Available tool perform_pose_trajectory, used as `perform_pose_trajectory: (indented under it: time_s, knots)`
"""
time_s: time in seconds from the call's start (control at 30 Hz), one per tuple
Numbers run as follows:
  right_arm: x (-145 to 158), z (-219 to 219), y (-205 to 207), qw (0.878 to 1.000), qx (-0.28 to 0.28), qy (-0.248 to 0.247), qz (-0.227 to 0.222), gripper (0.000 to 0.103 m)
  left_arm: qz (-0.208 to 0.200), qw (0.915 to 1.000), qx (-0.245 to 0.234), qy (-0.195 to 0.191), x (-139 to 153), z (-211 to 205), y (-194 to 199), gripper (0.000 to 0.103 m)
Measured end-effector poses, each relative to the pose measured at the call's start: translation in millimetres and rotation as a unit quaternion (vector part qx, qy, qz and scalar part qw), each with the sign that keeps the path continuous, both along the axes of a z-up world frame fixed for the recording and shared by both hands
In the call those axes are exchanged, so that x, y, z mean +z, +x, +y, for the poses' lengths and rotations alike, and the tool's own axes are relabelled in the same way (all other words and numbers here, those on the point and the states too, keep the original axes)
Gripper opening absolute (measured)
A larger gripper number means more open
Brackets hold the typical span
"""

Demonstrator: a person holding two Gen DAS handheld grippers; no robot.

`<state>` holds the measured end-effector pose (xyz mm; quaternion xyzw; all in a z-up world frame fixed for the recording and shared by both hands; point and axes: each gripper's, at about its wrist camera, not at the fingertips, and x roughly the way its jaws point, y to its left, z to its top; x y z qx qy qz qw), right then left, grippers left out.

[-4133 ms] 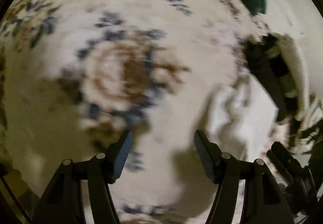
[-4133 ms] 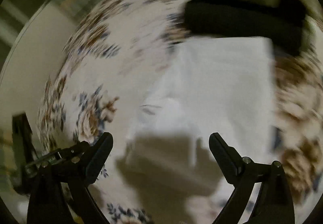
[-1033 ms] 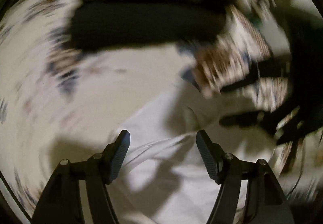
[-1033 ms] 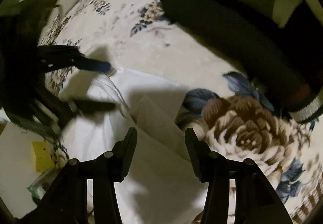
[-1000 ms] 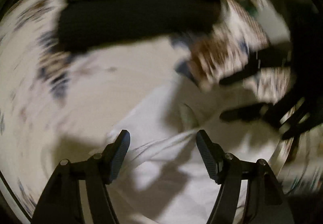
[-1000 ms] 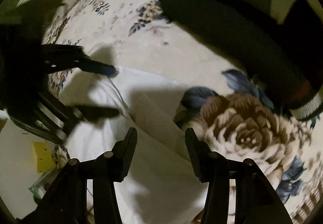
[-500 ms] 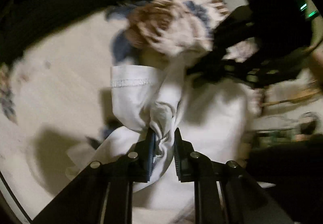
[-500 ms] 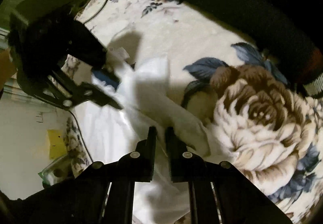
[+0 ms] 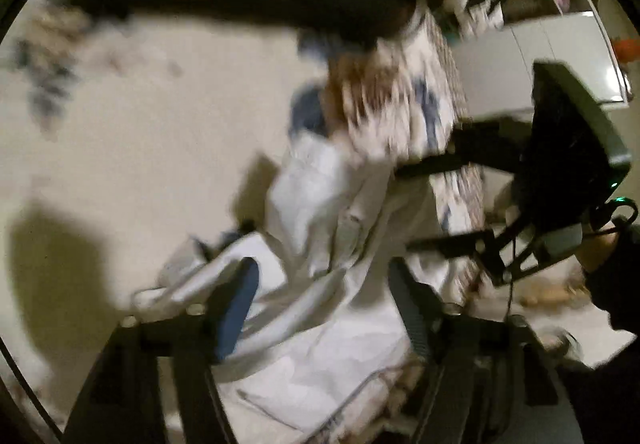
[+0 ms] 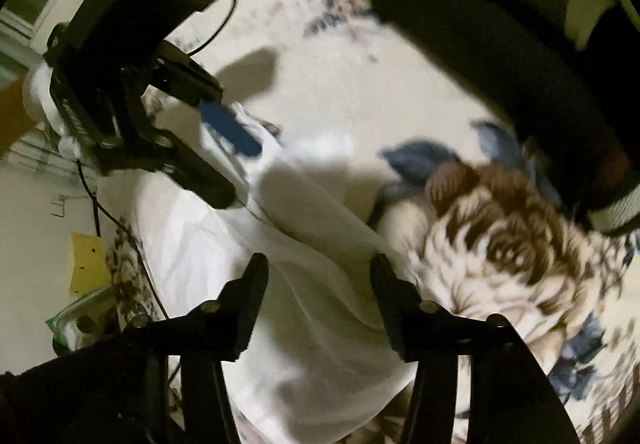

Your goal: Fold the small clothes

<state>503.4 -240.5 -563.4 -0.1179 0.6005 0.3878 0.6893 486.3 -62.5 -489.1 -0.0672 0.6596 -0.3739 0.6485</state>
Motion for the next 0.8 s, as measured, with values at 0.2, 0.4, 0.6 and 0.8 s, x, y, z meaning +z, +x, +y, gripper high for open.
perform_pose_trajectory:
  time_s: [0.2,0.4,0.6,0.8]
  knots:
    - [11,42,-10,0.993,0.089,-0.021,-0.073,0.056,-0.152,0.9541,0.195,0.169,32,43,-41,0.076]
    - [-16,107,-28,0.953,0.255,-0.09,-0.14,0.056,-0.142,0.905,0.347,0.201,14,85,-101,0.077]
    - [-36,112,21,0.972,0.219,-0.069,0.05,0.022,-0.099,0.8842,0.411,0.198,-10,97,-137,0.077]
    - [-64,76,80,0.924,0.033,0.065,0.374,0.019,-0.1,0.8692,0.452,0.174,-10,118,-156,0.077]
